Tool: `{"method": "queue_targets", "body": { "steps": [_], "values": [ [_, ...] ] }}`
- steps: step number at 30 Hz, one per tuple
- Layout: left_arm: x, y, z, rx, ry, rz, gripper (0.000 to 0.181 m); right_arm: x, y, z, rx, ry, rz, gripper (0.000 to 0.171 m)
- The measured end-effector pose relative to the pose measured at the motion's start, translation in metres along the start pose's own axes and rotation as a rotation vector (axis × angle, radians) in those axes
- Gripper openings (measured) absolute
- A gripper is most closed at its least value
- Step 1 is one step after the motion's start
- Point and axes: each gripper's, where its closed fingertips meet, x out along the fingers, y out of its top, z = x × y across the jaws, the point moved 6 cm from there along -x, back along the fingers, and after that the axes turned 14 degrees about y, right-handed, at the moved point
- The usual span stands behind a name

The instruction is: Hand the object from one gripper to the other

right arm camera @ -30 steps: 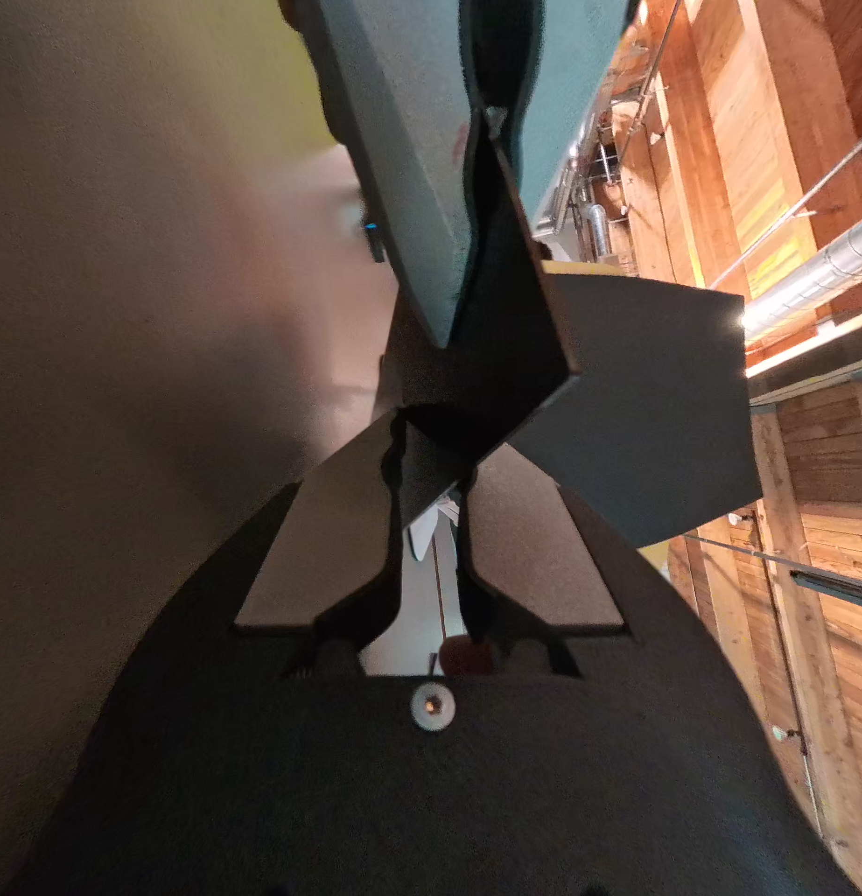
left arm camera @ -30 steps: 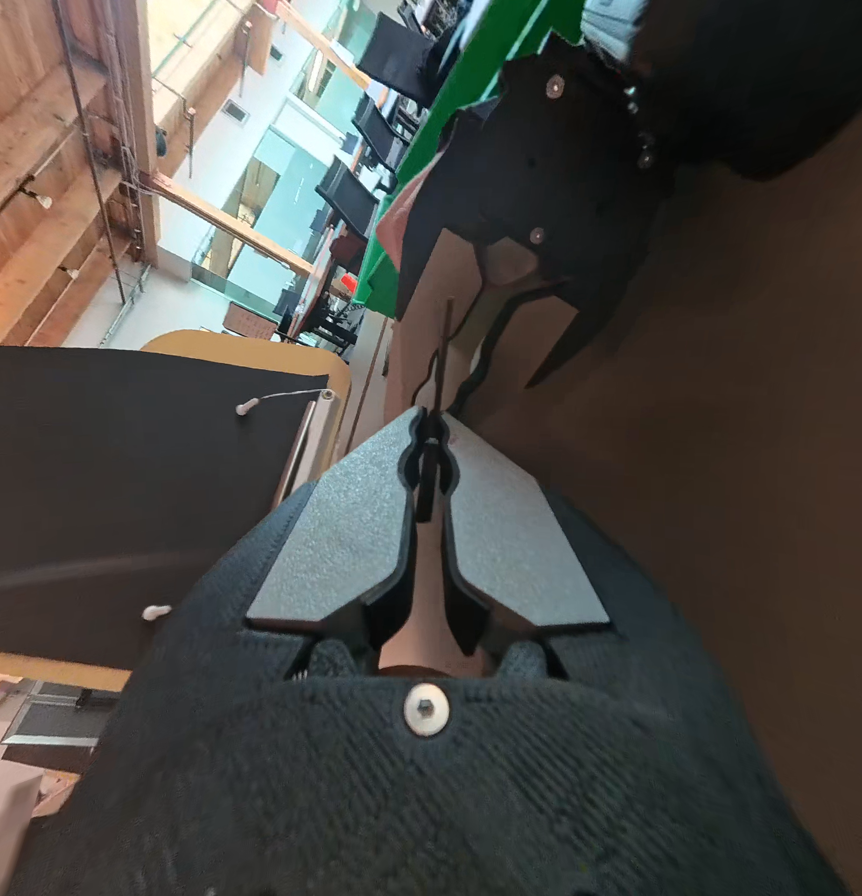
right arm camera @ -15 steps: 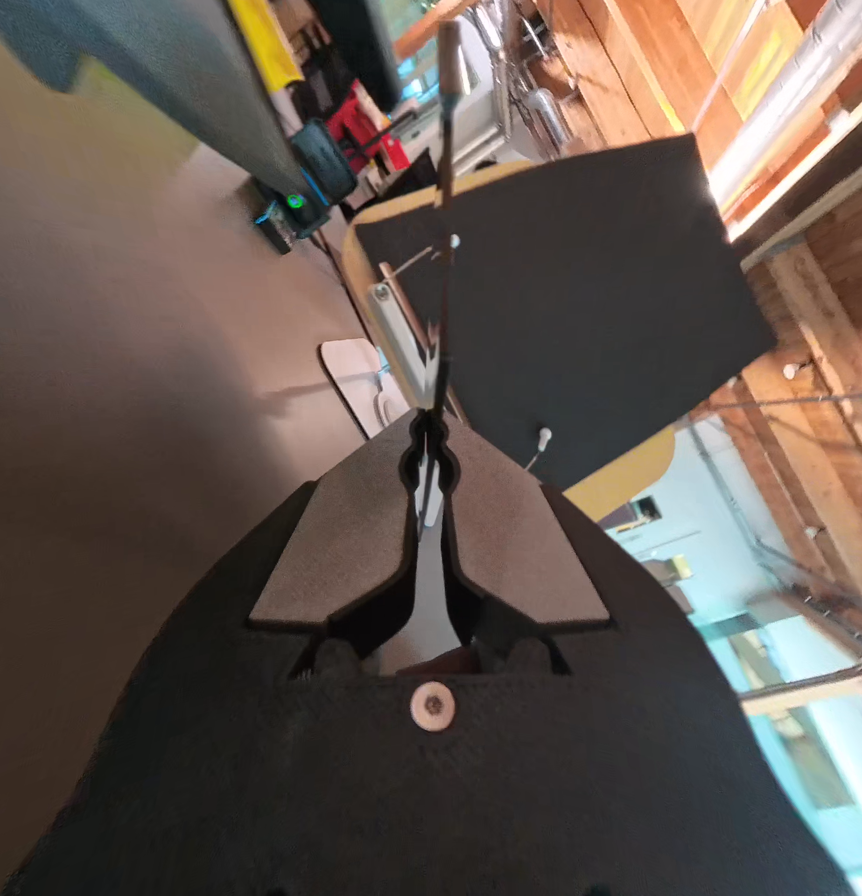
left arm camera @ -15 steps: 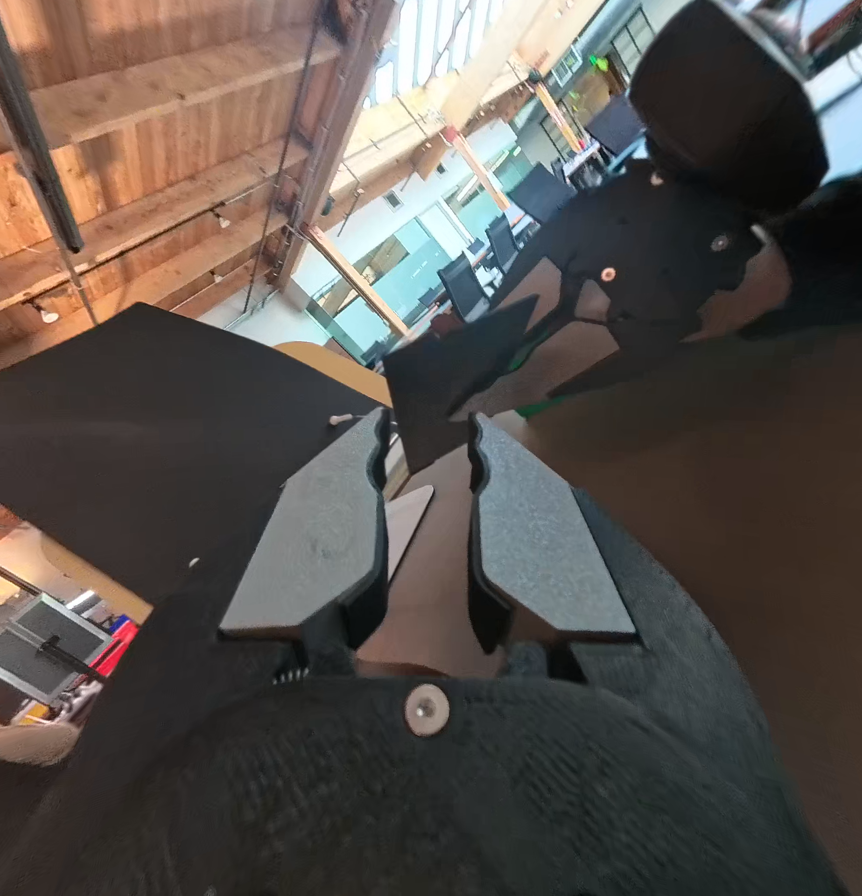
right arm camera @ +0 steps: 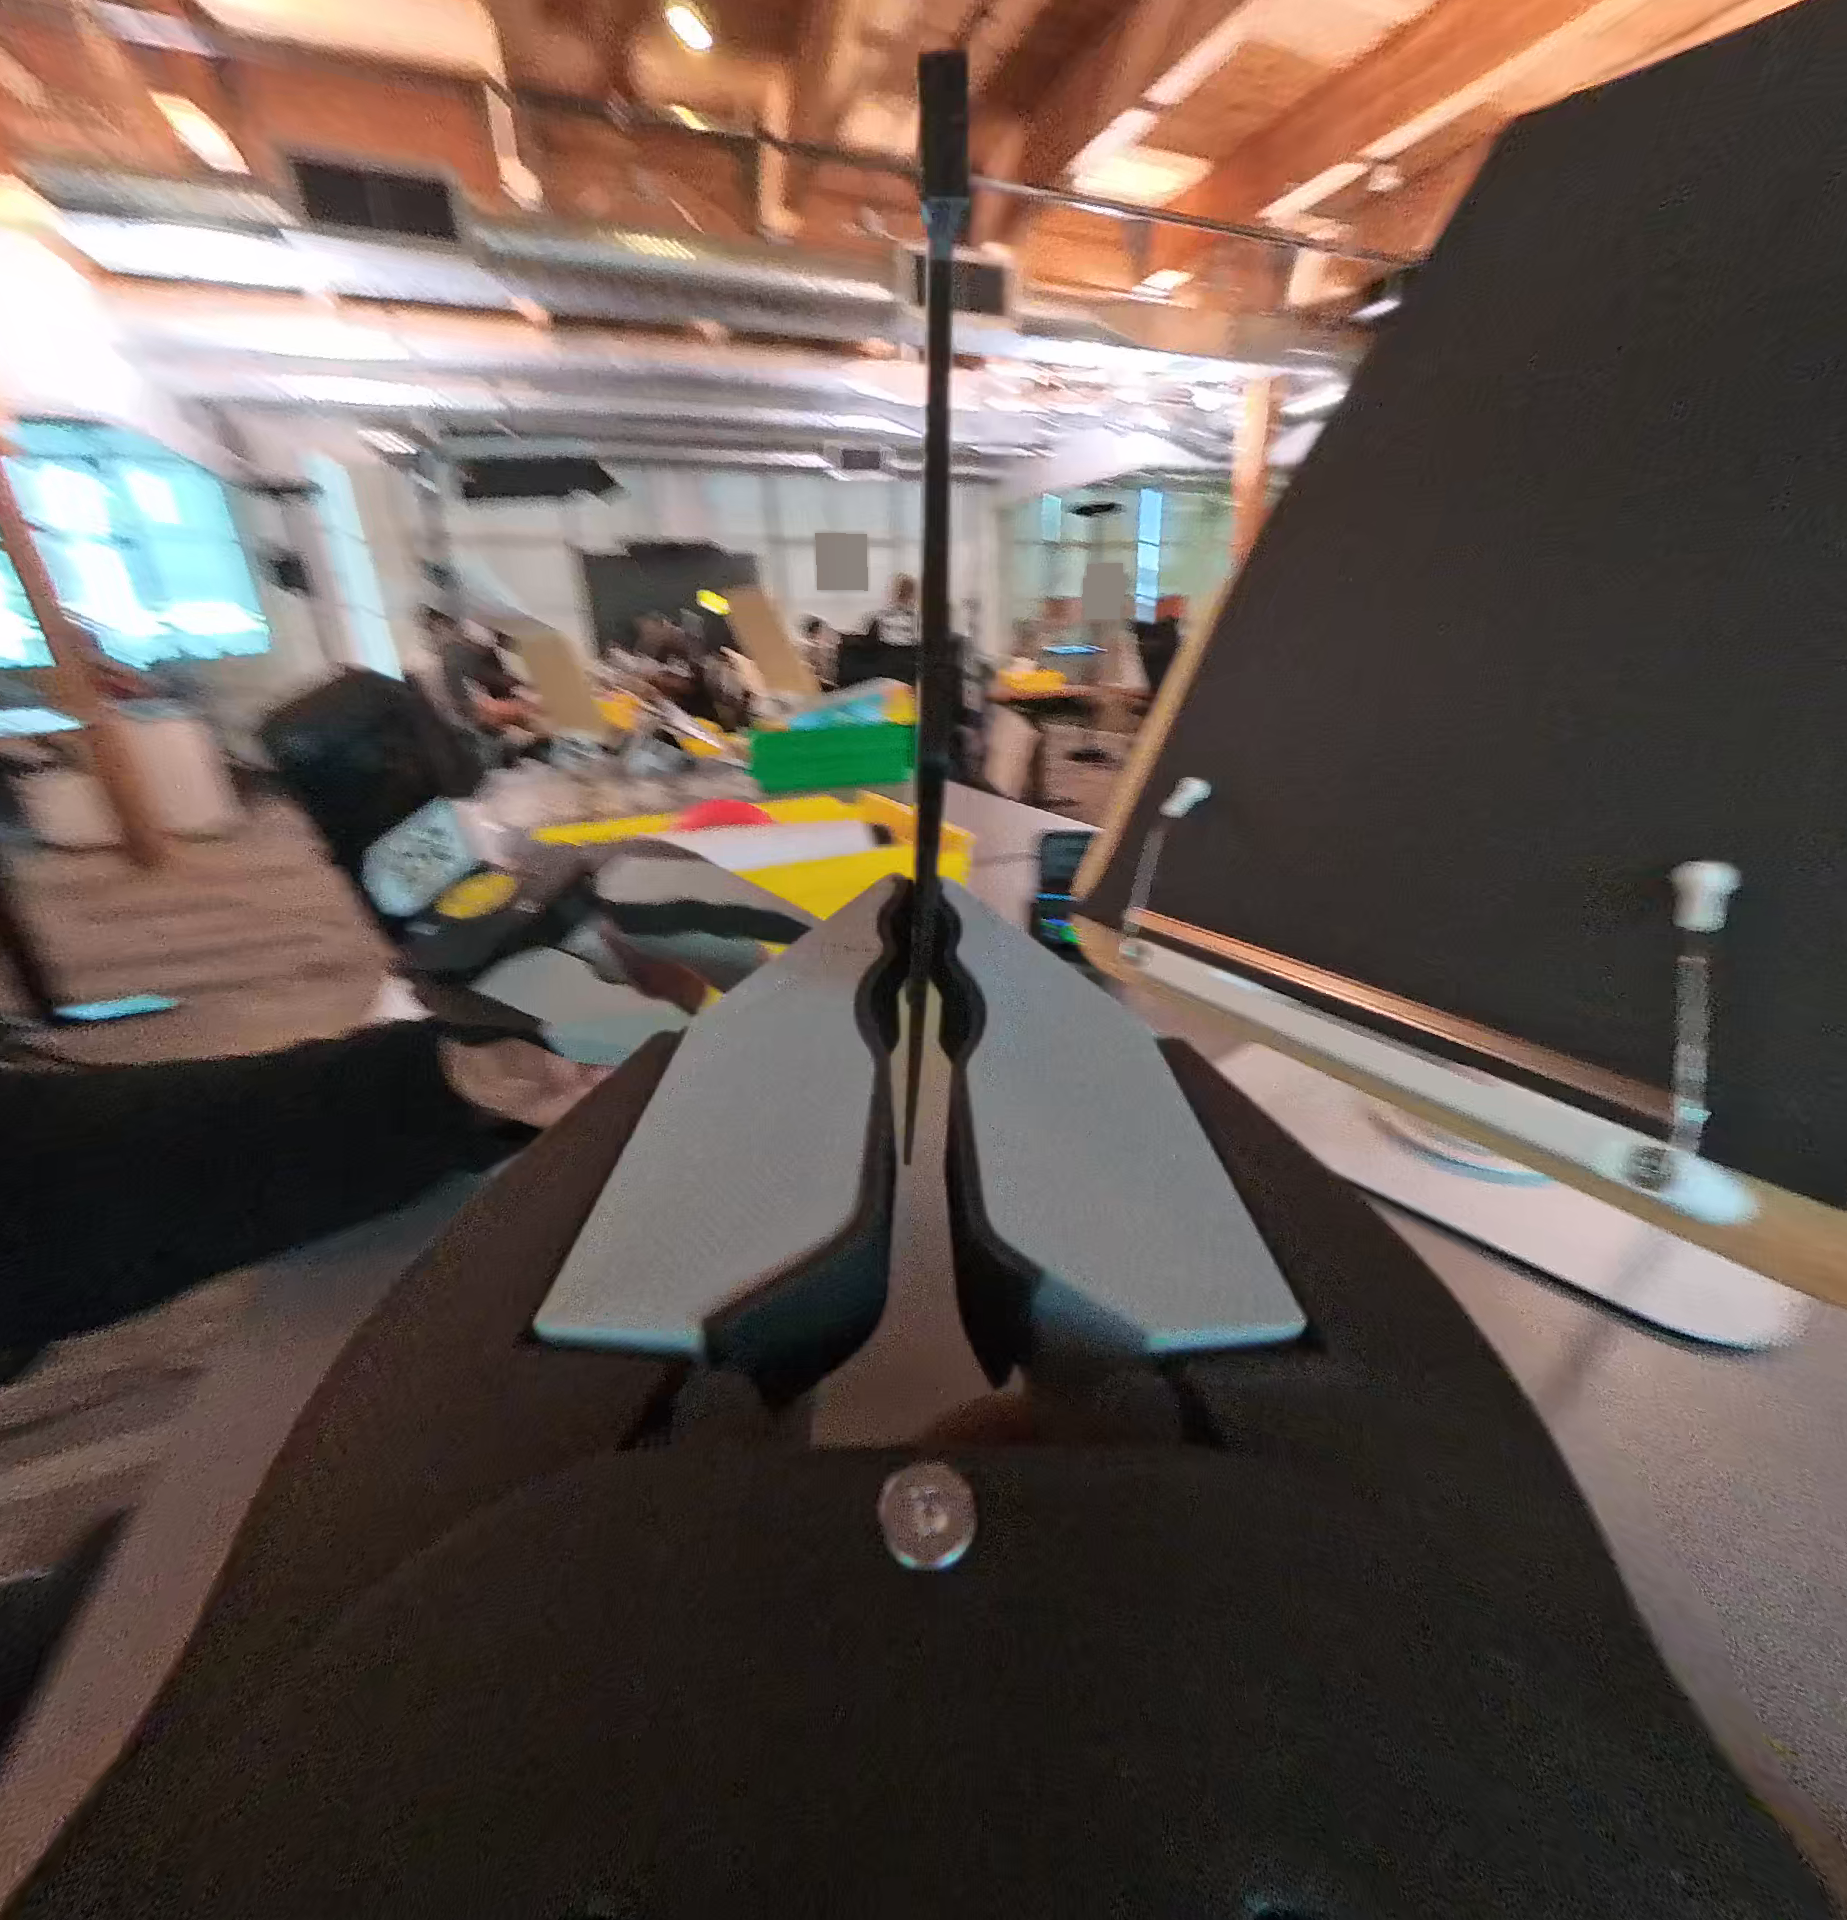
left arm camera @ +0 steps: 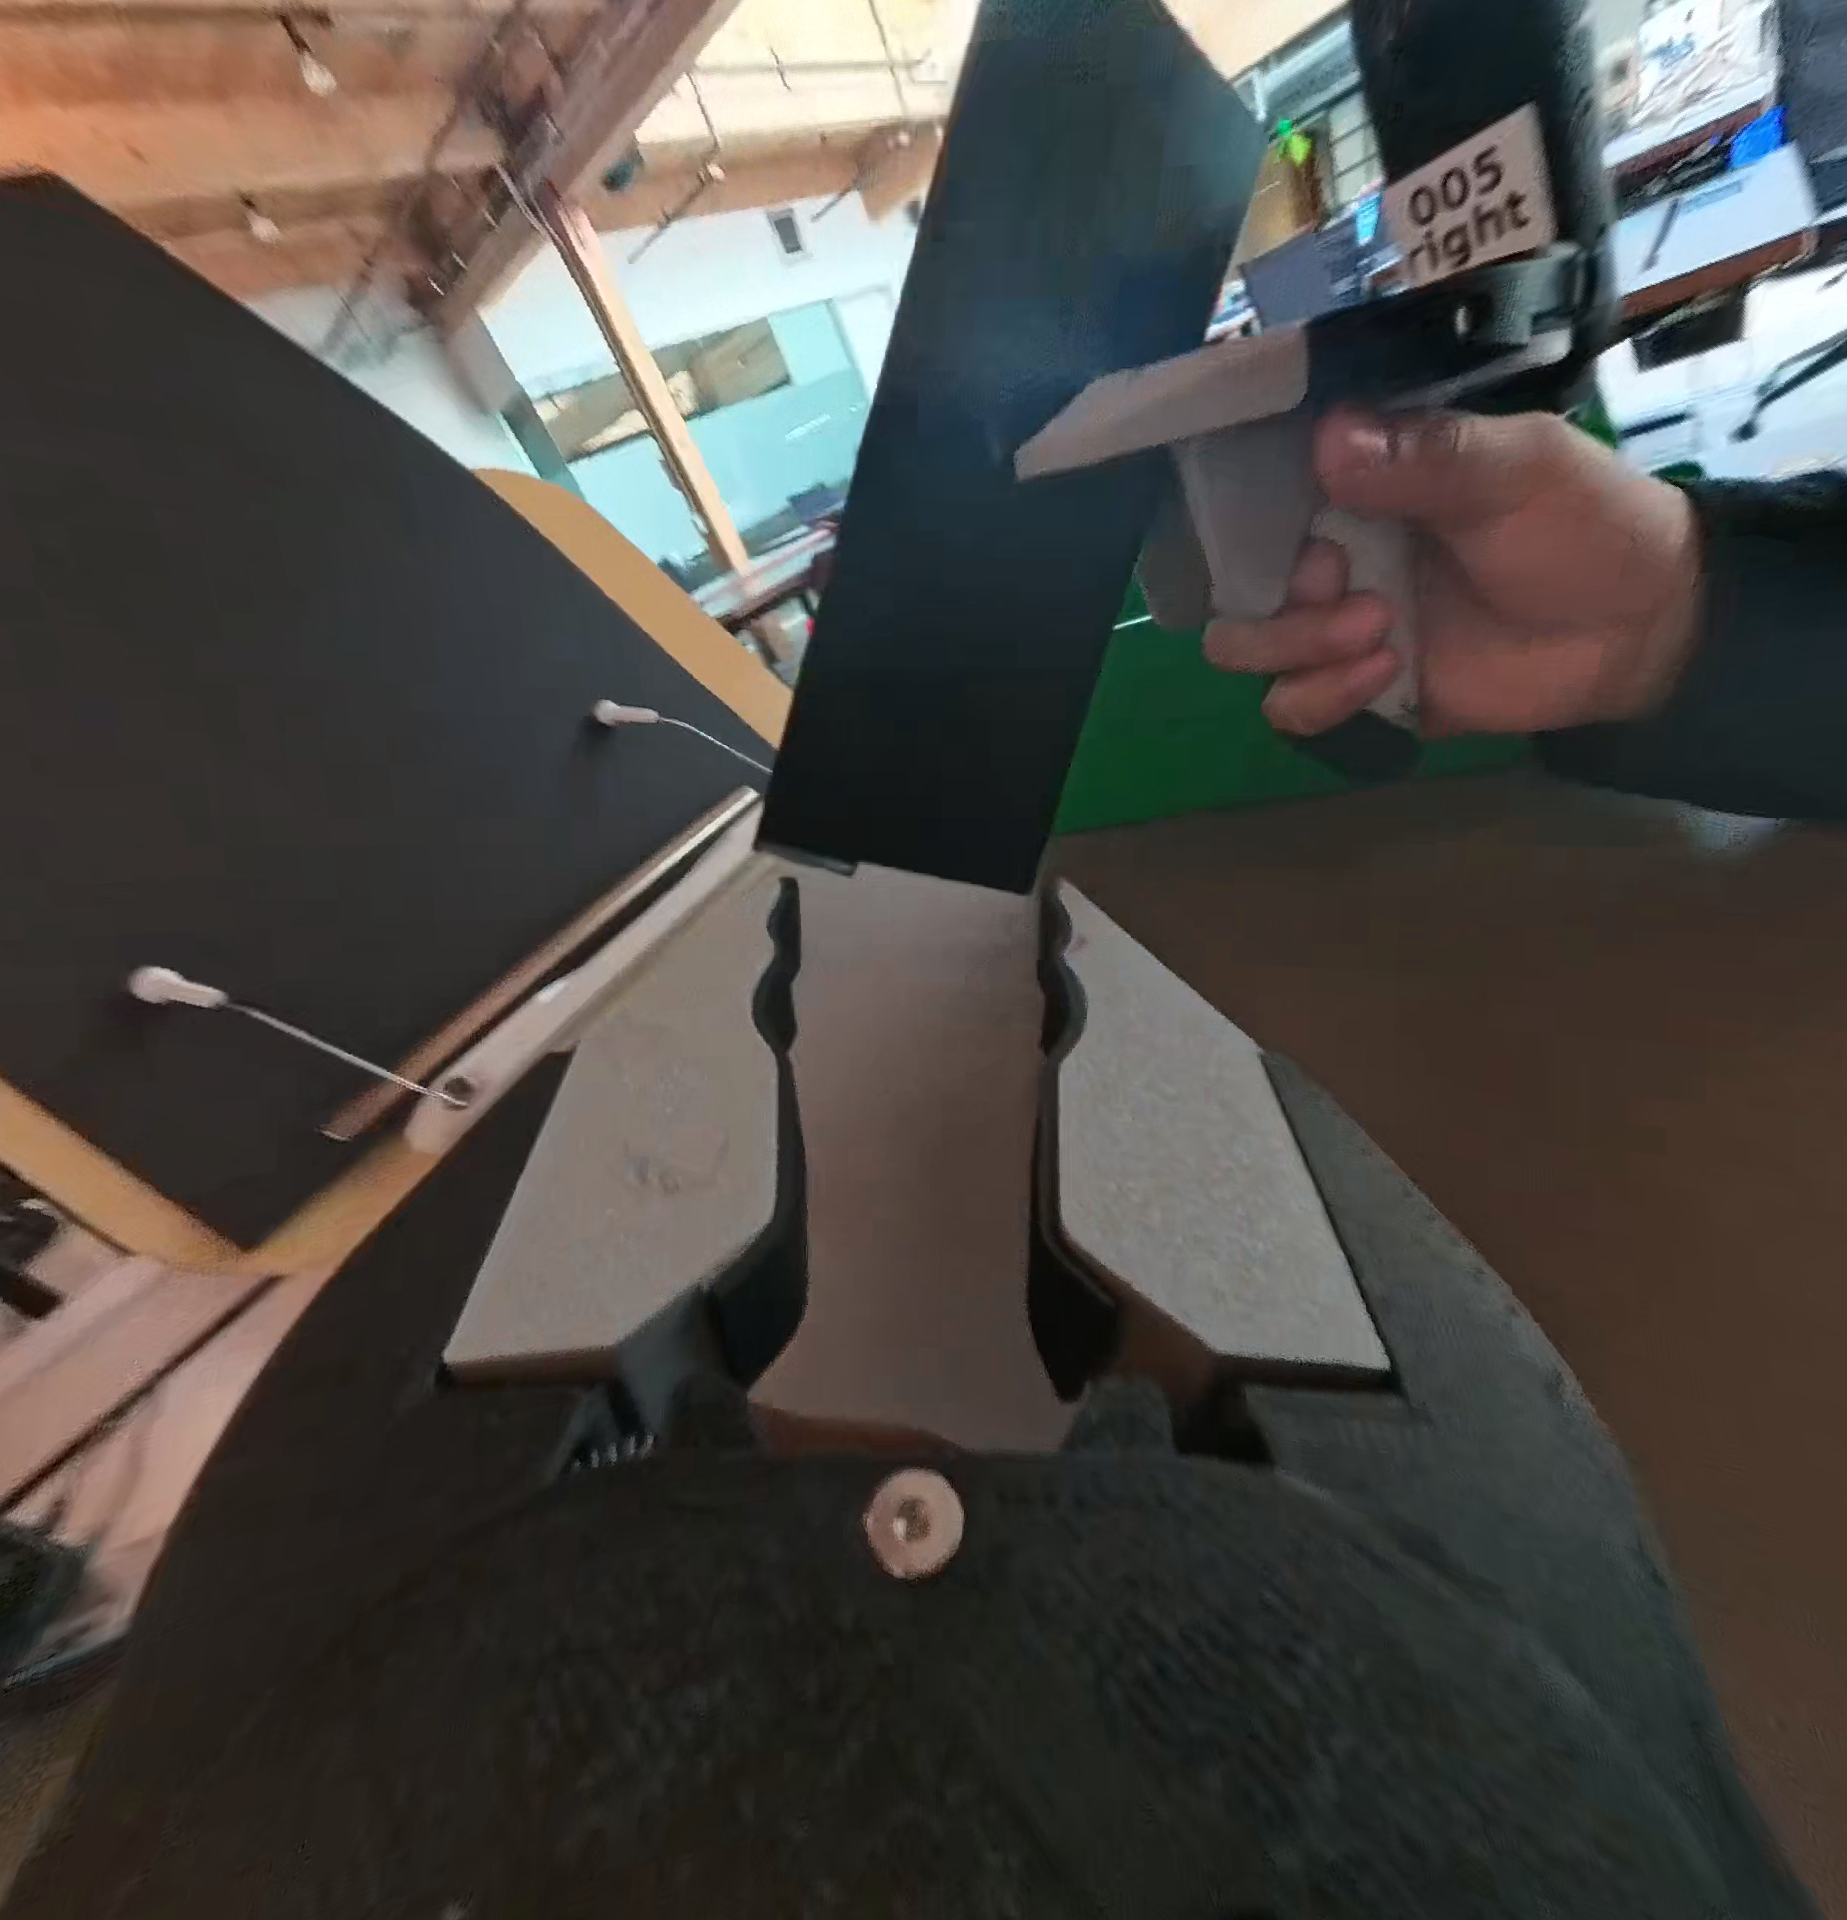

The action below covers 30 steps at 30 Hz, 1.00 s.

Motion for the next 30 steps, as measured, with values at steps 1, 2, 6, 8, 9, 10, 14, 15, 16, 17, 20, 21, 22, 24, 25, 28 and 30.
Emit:
{"method": "queue_targets", "body": {
  "steps": [1,2,6,8,9,10,14,15,16,17,20,21,22,24,25,28,30],
  "values": [
    [0.001,-0.002,0.000,-0.037,-0.024,-0.015,0.045,-0.001,0.002,-0.002,0.044,0.062,0.036,0.000],
    [0.002,-0.003,0.001,-0.073,-0.053,-0.032,0.048,-0.001,0.003,-0.005,0.081,0.118,0.065,0.000],
    [0.002,-0.001,0.004,-0.249,-0.174,-0.054,0.060,-0.001,0.008,-0.016,0.089,0.261,0.162,0.000],
    [0.000,0.003,0.007,-0.345,-0.257,-0.033,0.058,0.002,0.006,-0.024,0.062,0.317,0.144,0.000],
    [-0.002,0.007,0.009,-0.391,-0.292,-0.005,0.053,0.005,0.003,-0.028,0.042,0.335,0.124,0.000],
    [-0.004,0.011,0.010,-0.431,-0.326,0.026,0.044,0.008,0.000,-0.032,0.026,0.355,0.104,0.000],
    [-0.011,0.018,0.014,-0.411,-0.421,0.081,0.004,0.017,-0.006,-0.041,-0.012,0.386,0.085,0.000],
    [-0.012,0.018,0.014,-0.373,-0.410,0.077,0.000,0.017,-0.007,-0.039,-0.005,0.368,0.077,0.002],
    [-0.012,0.018,0.012,-0.319,-0.377,0.071,0.000,0.017,-0.009,-0.034,0.010,0.343,0.060,0.008],
    [-0.013,0.018,0.011,-0.263,-0.338,0.074,0.000,0.017,-0.011,-0.029,0.032,0.311,0.044,0.015],
    [-0.011,0.015,0.002,-0.083,-0.162,0.055,0.000,0.015,-0.022,-0.008,0.087,0.158,-0.037,0.030],
    [-0.010,0.013,-0.001,-0.039,-0.099,0.047,0.000,0.014,-0.028,0.000,0.088,0.089,-0.085,0.023],
    [-0.007,0.009,-0.007,0.029,-0.005,0.026,0.000,0.013,-0.034,0.007,0.075,0.022,-0.142,0.022],
    [-0.004,-0.001,-0.015,0.212,0.157,-0.044,0.000,0.010,-0.044,0.017,0.023,-0.094,-0.242,0.029],
    [-0.003,-0.004,-0.015,0.300,0.195,-0.065,0.000,0.010,-0.047,0.019,-0.009,-0.130,-0.276,0.034],
    [0.004,-0.017,-0.004,0.510,0.232,-0.129,0.000,0.015,-0.051,0.014,-0.118,-0.169,-0.340,0.034],
    [0.006,-0.018,0.010,0.620,0.212,-0.110,0.000,0.022,-0.052,0.005,-0.105,-0.131,-0.320,0.036]
  ]
}}
